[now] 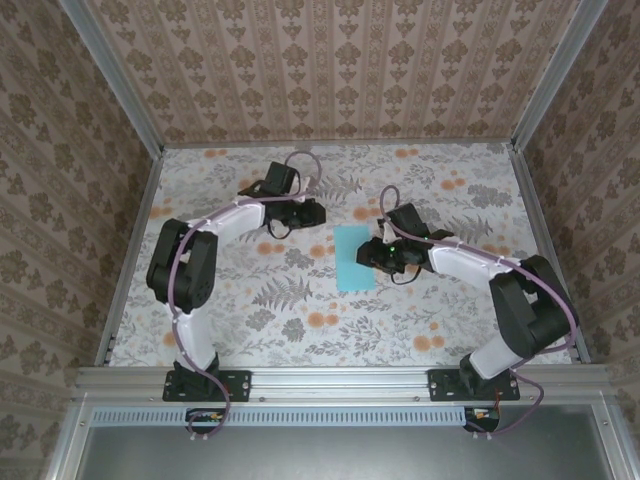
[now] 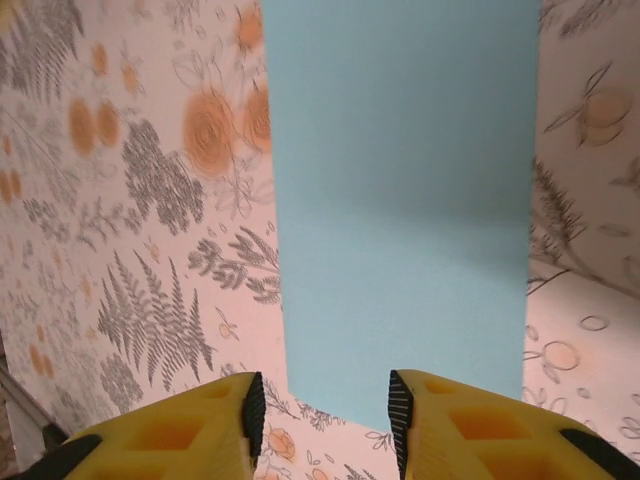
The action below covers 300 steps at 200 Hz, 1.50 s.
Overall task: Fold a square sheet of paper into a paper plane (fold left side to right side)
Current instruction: First fold the square sheet of paper in half at the center of the table, then fold the triangle a second time at the center of the table.
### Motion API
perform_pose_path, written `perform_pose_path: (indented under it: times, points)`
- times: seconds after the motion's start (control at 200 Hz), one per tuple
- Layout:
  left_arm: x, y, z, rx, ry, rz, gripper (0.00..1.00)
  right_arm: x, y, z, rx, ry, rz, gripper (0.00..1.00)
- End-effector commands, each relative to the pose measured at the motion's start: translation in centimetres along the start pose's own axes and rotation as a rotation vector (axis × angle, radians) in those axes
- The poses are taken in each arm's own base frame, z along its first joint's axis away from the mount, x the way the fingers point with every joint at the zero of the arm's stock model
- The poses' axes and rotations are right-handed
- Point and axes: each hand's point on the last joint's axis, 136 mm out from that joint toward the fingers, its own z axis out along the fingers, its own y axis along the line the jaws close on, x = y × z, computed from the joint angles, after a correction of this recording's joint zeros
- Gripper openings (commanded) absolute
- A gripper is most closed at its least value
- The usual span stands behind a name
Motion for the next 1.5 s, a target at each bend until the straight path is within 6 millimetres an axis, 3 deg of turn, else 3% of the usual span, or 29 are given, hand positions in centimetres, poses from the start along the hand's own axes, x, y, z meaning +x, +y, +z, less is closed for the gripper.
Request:
perform_pose_path:
  times: [0.0, 0.18, 0.475, 0.895, 1.185, 1.495]
  points:
    - [2.3, -1.0, 2.4, 0.041, 0.082, -0.003, 0.21, -0.5, -2.0, -1.0, 0.071, -0.027, -0.007, 0.44]
    - [3.5, -0.7, 4.8, 0.006, 0.146, -0.017, 0.21, -0.2, -2.8, -1.3, 0.083, -0.022, 0.013, 0.55]
    - [6.1, 0.1, 6.2, -0.014, 0.204, -0.040, 0.20, 1.5, -2.8, -1.5, 0.047, 0.077, 0.069, 0.62]
    - [8.2, 1.7, 6.5, -0.060, 0.240, -0.058, 0.20, 2.6, -3.4, 0.2, 0.041, 0.180, 0.126, 0.57]
    - [8.4, 1.9, 6.4, -0.067, 0.238, -0.056, 0.20, 3.1, -3.3, 1.2, 0.018, 0.219, 0.148, 0.54]
    - [8.2, 1.7, 6.4, -0.062, 0.233, -0.052, 0.19, 2.2, -2.3, 2.5, -0.035, 0.215, 0.159, 0.51]
